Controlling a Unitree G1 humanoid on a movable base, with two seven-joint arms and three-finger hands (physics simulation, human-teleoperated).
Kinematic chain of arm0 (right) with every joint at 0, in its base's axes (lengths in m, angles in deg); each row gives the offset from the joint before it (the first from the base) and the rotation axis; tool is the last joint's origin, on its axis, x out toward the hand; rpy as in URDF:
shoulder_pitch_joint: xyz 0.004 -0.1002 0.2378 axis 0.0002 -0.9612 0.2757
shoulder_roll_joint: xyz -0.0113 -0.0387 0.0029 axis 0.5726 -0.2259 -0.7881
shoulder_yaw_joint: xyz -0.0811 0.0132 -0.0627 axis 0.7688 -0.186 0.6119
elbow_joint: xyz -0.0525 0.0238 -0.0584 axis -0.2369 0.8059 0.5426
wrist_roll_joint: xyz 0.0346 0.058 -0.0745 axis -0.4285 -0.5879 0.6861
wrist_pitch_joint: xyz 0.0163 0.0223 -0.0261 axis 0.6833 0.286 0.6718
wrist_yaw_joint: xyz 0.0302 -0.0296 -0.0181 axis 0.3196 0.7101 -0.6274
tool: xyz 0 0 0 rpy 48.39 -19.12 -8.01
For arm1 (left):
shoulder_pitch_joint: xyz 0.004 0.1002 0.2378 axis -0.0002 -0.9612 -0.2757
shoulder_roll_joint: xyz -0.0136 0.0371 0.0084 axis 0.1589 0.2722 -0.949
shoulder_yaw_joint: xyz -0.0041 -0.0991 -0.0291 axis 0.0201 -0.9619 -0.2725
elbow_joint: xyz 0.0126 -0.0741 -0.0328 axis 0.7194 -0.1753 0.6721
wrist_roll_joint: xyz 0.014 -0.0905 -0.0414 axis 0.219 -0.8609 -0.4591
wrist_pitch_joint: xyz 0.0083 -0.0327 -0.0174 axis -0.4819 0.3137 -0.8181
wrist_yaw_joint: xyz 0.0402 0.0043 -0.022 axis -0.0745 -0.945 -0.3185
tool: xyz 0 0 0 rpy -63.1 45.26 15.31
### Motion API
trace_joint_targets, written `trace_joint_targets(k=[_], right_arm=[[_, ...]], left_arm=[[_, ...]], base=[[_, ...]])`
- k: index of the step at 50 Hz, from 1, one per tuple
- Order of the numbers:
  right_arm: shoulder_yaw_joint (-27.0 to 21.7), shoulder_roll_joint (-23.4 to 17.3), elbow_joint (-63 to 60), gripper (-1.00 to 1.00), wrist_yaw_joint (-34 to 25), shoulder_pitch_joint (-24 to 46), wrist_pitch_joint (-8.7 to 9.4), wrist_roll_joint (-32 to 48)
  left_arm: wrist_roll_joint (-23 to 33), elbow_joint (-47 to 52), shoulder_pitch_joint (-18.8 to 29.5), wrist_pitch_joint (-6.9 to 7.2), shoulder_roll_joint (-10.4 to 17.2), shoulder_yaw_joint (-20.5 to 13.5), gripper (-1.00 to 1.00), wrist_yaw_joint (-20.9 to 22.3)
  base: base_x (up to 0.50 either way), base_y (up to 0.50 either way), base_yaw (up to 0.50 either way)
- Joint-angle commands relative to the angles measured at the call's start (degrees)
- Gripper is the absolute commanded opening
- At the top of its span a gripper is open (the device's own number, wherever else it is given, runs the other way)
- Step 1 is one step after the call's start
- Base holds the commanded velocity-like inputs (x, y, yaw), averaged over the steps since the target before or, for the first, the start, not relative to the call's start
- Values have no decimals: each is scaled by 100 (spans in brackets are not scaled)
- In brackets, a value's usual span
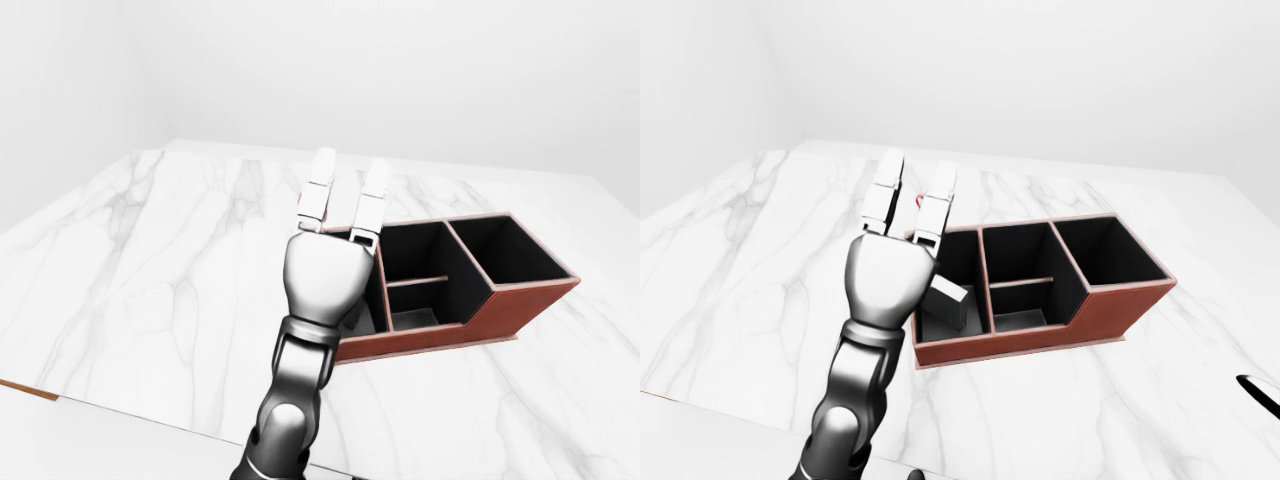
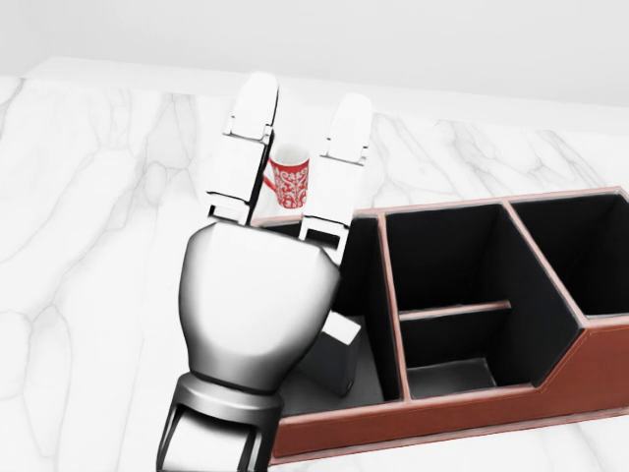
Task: Pick up the book and place it in the left compartment of the caddy.
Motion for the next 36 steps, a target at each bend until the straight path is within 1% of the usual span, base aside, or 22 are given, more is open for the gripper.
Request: trace_joint_targets(k=[1,4,5,7,8,11,12,13,14,17,18,24,25,26,27,28,29,30,31,33,36], right_arm=[[-32,-19,-42,100,48,-15,0,-40],[-34,-15,-15,100,39,-3,0,-33],[-29,-19,9,100,39,5,0,-24],[-32,-25,-3,100,50,3,0,-36],[-33,-21,15,100,42,4,0,-36],[-47,-27,-4,100,54,-2,0,-55],[-44,-27,2,100,52,0,0,-52],[-40,-27,14,100,50,3,0,-48],[-23,-28,69,100,43,17,0,-28],[-16,-31,75,100,47,13,0,-30],[-35,-40,17,100,67,-3,0,-65],[-41,-39,11,100,64,0,0,-64],[-40,-37,-9,100,63,0,0,-67],[-44,-34,-50,100,73,-6,0,-72],[-46,-32,-54,100,72,-4,0,-70],[-32,-28,-17,100,59,12,0,-46],[-30,-28,-14,100,59,12,0,-45],[-27,-26,-12,100,57,11,0,-41],[-35,-29,-21,100,59,5,0,-53],[-38,-31,-17,100,59,5,0,-59],[-38,-27,-29,100,57,3,0,-53]], left_arm=[[157,1420,-68,0,-129,14,100,770],[67,1532,-10,0,-174,-35,100,878],[-15,1624,95,0,-243,-99,100,880],[21,1677,230,0,-284,-190,100,977],[-86,1755,423,0,-382,-330,100,1056],[-288,1827,698,0,-526,-498,100,1205],[-260,1824,745,0,-514,-514,100,1285],[-188,1807,812,0,-583,-548,100,1296],[-132,1792,939,0,-631,-632,100,1428],[-132,1788,957,0,-617,-628,100,1443],[223,1619,1274,0,-782,-822,100,1442],[233,1595,1322,0,-731,-796,100,1463],[63,1611,1818,0,-786,-1013,100,1411],[-159,1574,1924,0,-803,-1092,100,1435],[-180,1569,1938,0,-782,-1088,100,1440],[-472,1471,1955,0,-785,-1137,100,1548],[-499,1462,1964,0,-759,-1127,100,1559],[-1154,1262,2023,0,-836,-1309,100,1449],[-1361,1206,2056,0,-778,-1335,100,1414],[-1645,1183,2107,0,-677,-1351,100,1313],[-1789,1208,2168,0,-564,-1353,100,1263]], base=[[0,0,0],[0,0,0],[0,0,0],[0,0,0],[0,0,0],[0,0,0],[0,0,0],[0,0,0],[0,0,0],[0,0,0],[0,0,0],[0,0,0],[0,0,0],[0,0,0],[0,0,0],[0,0,0],[0,0,0],[0,0,0],[0,0,0],[0,0,0],[0,0,0]])
